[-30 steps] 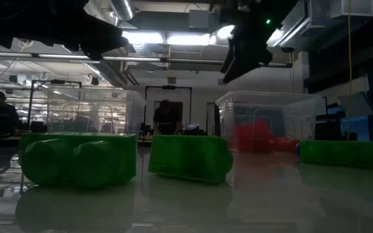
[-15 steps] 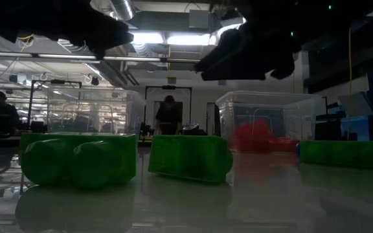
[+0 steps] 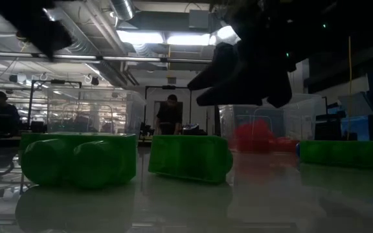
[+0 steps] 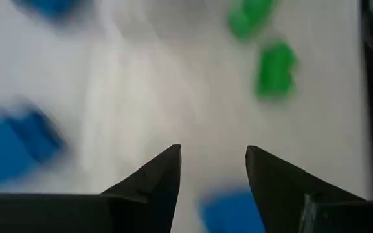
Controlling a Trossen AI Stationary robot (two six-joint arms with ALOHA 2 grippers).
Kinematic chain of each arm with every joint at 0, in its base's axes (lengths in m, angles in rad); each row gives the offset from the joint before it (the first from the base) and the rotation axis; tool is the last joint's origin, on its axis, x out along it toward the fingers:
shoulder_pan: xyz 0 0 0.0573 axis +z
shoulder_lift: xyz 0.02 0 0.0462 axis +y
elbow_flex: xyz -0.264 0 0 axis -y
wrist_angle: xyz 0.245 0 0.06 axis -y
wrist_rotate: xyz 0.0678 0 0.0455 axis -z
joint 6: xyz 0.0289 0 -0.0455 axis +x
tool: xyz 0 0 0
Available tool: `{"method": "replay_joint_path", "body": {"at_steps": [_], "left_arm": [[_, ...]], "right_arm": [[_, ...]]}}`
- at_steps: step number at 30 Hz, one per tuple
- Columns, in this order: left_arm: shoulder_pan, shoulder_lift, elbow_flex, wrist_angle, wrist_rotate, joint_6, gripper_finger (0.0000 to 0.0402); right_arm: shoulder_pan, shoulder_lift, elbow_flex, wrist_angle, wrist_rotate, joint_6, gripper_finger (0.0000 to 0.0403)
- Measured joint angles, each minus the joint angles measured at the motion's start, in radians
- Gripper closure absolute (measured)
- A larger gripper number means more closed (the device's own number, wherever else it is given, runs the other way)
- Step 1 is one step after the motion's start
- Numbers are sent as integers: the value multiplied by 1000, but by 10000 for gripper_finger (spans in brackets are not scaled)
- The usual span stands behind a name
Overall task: Sort blocks
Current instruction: Put the red game piece into the top right transparent bin
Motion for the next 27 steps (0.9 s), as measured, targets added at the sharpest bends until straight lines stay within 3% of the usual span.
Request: {"method": "replay_joint_path", "body": {"at_steps": [4,12,27], "left_arm": [[-114,0,-10,-10,97,-187,237],[-327,65,-48,57,109,-475,237],[-428,278,-52,99,100,-501,237]], "right_arm": [[0,2,0,1,-1,-3,78],[0,8,0,7,-1,-4,78],[0,8,0,27,-1,-4,78]]}}
